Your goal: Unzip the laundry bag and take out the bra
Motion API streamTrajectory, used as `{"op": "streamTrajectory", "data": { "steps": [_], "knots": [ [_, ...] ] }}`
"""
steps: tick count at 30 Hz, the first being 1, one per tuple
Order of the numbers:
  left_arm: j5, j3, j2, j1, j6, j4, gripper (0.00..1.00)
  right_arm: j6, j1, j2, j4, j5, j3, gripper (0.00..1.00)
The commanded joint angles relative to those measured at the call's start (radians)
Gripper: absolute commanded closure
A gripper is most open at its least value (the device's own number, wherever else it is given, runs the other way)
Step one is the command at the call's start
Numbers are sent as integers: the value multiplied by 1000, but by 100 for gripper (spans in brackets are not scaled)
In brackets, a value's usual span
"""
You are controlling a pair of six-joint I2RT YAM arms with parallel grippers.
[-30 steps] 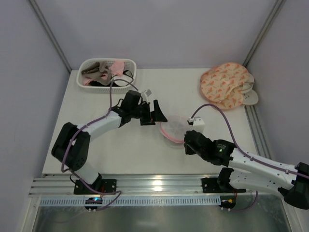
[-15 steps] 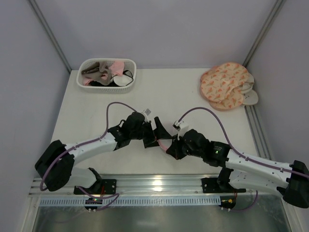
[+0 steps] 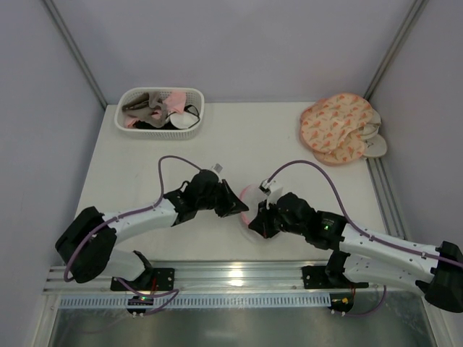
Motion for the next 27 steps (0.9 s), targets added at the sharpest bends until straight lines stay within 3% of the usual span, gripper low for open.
{"op": "streamTrajectory", "data": {
  "steps": [1,7,13,20,23,27],
  "knots": [
    [-23,29,20,-1,5,55,100,-11,1,-33,-14,8,12,96],
    [-57,47,3,23,62,16,100,-8,2,-25,-95,50,22,96],
    [24,67,-20,120,146,-25,100,7,2,56,-229,63,45,96],
    [223,184,43,146,330,-145,100,216,-2,80,-500,514,137,96],
    [360,245,103,146,411,-165,100,257,-13,122,-545,566,173,96],
    [437,368,195,149,581,-277,100,260,-15,160,-540,602,200,96]
  ]
}}
